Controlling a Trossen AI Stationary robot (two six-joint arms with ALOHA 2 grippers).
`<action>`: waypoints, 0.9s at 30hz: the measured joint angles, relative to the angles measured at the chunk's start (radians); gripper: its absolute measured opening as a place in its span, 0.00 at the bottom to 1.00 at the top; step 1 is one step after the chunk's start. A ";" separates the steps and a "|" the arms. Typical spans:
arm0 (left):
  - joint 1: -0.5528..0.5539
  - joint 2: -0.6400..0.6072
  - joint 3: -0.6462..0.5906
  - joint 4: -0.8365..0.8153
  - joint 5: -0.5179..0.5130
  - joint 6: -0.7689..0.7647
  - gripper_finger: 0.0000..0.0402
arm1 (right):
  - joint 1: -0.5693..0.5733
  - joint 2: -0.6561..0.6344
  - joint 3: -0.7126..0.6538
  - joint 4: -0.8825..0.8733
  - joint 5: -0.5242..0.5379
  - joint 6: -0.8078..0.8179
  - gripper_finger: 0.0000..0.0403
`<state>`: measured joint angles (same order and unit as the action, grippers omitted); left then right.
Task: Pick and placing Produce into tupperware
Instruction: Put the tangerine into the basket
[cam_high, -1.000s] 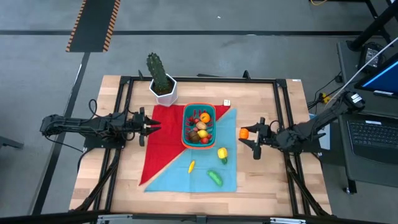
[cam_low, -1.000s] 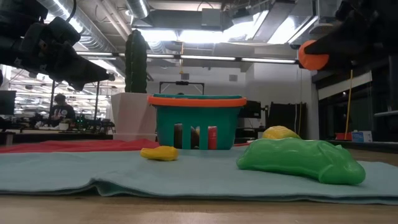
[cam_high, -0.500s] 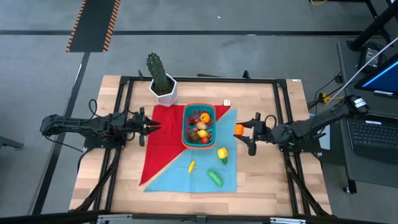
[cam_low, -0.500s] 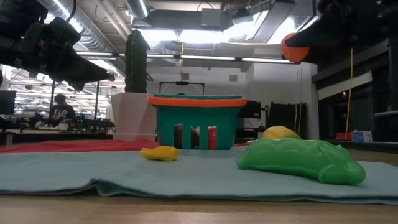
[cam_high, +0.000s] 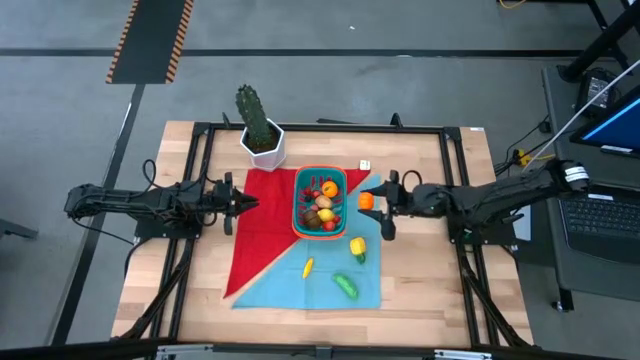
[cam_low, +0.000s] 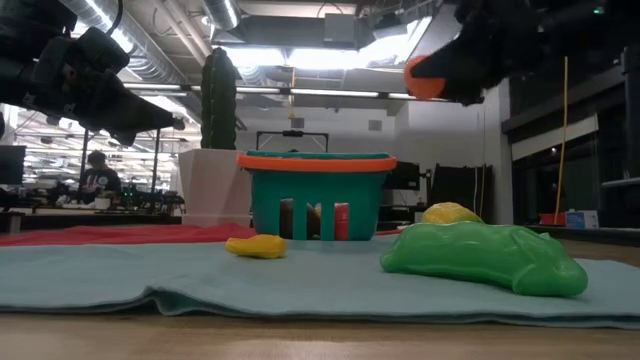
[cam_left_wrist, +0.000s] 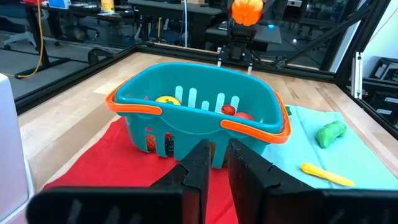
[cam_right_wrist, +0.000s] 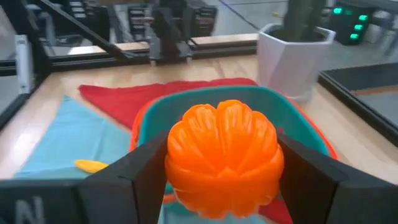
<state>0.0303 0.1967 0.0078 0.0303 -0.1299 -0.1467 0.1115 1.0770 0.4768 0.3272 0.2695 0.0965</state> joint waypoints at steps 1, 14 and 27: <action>0.000 0.000 0.000 0.000 0.000 0.000 0.12 | -0.011 0.010 0.007 0.011 -0.025 -0.004 0.61; 0.000 0.000 0.000 0.000 0.000 0.000 0.06 | -0.120 0.244 0.195 0.019 -0.213 -0.102 0.61; 0.000 0.000 0.000 0.000 0.000 -0.003 0.02 | -0.194 0.460 0.391 0.012 -0.370 -0.156 0.61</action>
<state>0.0302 0.1967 0.0080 0.0303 -0.1297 -0.1495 -0.0822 1.5366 0.8673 0.3394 -0.1002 -0.0594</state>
